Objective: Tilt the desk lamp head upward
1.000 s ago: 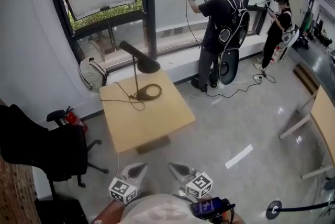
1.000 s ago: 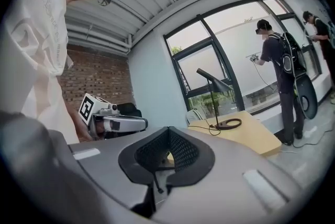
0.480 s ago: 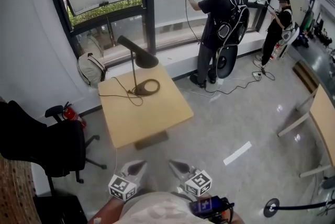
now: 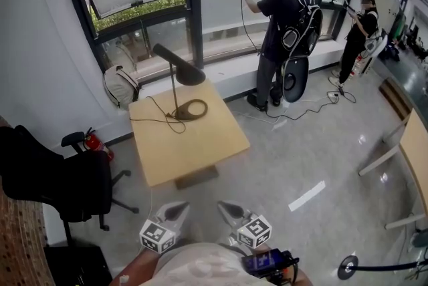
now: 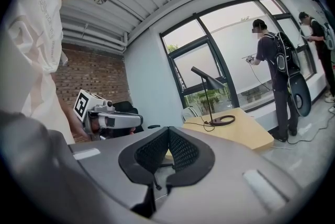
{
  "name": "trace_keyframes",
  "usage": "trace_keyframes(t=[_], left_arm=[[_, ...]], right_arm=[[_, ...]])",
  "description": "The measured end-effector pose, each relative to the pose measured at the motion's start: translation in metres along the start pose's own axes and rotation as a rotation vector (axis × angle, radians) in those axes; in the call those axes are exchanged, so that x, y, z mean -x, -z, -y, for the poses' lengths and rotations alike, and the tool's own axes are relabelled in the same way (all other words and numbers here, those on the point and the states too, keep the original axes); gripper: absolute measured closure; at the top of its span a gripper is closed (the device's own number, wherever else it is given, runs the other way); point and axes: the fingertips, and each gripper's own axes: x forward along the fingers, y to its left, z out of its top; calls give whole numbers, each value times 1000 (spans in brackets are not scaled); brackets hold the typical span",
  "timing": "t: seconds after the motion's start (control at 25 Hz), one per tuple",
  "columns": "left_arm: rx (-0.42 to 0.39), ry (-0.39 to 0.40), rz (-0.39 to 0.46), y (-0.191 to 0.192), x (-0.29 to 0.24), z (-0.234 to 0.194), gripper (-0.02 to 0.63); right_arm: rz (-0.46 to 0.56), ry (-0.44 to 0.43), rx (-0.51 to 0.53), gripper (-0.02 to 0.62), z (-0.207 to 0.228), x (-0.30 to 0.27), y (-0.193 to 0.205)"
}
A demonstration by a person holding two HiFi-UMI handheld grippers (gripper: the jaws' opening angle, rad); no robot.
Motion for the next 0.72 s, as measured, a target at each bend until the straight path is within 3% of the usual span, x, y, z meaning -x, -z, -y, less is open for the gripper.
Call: trace_keyframes(t=[0.72], left_arm=[[4, -97, 21, -7, 13, -26, 604]], right_arm=[[-15, -10, -17, 583, 1, 2, 5]])
